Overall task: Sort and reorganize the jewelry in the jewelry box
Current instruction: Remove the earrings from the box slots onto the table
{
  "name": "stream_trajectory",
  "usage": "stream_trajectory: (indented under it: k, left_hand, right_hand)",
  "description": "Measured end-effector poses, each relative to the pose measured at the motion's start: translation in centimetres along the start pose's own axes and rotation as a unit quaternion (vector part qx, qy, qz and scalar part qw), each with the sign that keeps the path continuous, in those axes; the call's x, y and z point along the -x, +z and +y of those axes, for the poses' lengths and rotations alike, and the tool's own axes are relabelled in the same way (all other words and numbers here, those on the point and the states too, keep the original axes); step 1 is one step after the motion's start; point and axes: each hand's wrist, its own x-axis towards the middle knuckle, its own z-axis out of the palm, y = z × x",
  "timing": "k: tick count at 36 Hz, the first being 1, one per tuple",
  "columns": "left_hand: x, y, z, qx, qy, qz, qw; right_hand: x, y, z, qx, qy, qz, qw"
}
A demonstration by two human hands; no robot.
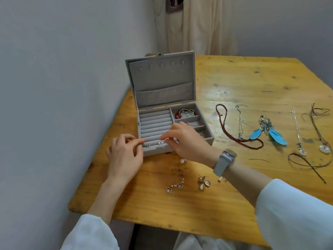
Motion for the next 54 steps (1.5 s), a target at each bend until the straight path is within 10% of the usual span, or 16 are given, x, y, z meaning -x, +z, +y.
stream_trajectory:
  k: [19, 40, 47, 54]
  left_hand:
    - [-1.0, -0.8, -0.7, -0.033, 0.077, -0.049, 0.995]
    - [-5.4, -2.6, 2.0, -0.188, 0.186, -0.243, 0.933]
    - [-2.3, -2.3, 2.3, 0.051, 0.131, -0.135, 0.981]
    - [3.0, 0.0, 8.1, 0.218, 0.134, -0.143, 0.956]
  right_hand:
    - [-4.6, 1.2, -1.0, 0.105, -0.056, -0.119, 0.986]
    - [0.4, -0.7, 1.7, -0.045, 0.04, 0.075, 0.995]
    - [3.6, -2.8, 2.9, -0.098, 0.074, 0.106, 0.987]
    - [9.8, -4.1, 4.4, -0.085, 0.146, 0.083, 0.982]
